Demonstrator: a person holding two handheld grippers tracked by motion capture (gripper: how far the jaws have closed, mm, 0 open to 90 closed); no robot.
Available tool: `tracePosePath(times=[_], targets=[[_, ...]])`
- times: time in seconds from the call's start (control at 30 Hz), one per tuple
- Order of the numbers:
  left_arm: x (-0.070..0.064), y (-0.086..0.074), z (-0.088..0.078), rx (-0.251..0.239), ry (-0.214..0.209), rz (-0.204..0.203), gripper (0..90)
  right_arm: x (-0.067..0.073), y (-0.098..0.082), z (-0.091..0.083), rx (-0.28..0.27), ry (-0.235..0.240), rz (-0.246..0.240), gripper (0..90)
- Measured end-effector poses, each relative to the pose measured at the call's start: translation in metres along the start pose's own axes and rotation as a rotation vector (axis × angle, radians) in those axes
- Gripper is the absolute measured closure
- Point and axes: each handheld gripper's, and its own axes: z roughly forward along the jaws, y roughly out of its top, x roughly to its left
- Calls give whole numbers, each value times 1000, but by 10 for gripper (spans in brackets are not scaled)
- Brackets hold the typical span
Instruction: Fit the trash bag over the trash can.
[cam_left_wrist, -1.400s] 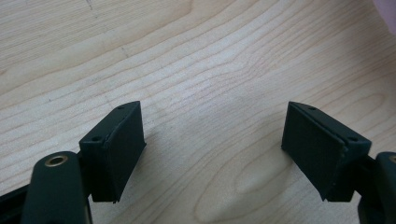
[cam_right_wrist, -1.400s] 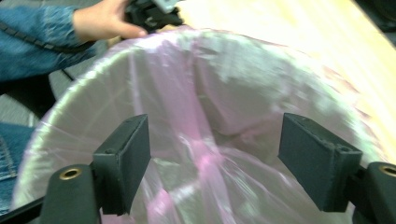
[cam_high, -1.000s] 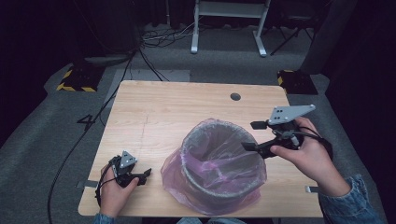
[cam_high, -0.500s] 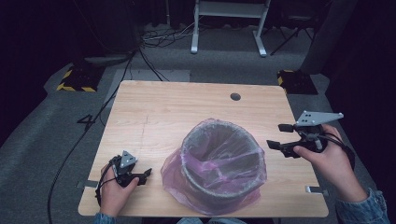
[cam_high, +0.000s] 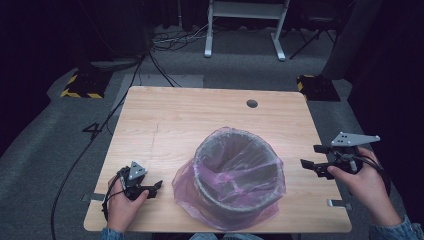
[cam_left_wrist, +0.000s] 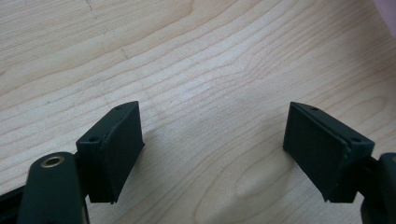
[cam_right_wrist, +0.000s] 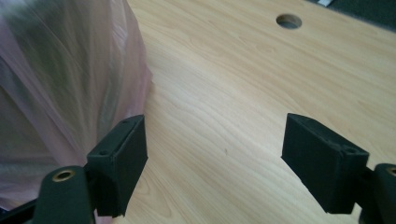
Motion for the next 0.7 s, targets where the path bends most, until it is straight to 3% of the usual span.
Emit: tracePosePath(times=[0.37,0.7], targets=[[2,0,-1,-4,-10,-9,197,-17,-46,8,5,-43,46,223],[1,0,0,0,-5,1,197,-20,-86,31,60,-64,75,220]])
